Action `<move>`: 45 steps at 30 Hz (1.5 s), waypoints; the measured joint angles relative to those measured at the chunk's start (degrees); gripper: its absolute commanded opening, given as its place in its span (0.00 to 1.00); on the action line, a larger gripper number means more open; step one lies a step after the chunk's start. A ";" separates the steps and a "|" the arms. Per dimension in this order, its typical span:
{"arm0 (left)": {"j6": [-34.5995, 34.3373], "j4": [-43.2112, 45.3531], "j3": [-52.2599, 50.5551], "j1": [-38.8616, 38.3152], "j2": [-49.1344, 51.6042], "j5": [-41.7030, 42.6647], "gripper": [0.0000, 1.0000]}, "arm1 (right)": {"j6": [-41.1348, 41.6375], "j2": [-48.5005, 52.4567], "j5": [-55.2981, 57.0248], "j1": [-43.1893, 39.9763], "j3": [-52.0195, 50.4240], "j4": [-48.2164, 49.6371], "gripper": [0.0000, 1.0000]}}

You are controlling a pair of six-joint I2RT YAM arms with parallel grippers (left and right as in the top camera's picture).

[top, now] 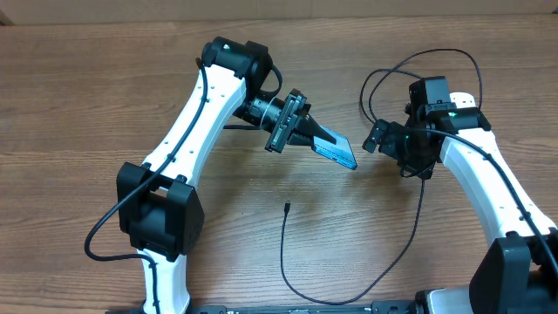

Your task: Plug charger to phone and switch on socket

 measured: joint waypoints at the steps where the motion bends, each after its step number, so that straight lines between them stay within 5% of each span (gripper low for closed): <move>1: 0.00 0.00 0.00 0.07 0.00 0.00 0.04 | -0.02 0.00 0.00 -0.02 0.00 0.00 1.00; 13: 0.15 0.02 0.00 0.09 0.00 -7.65 0.04 | -0.02 0.00 0.00 0.00 0.00 -0.02 1.00; 33: 1.27 3.89 -0.04 -0.15 0.00 -71.97 0.04 | 0.00 0.00 0.00 0.00 0.00 0.00 1.00; 45: -0.11 3.93 -1.53 -5.42 0.11 -87.69 0.04 | -0.02 0.00 0.00 0.00 0.00 -0.02 1.00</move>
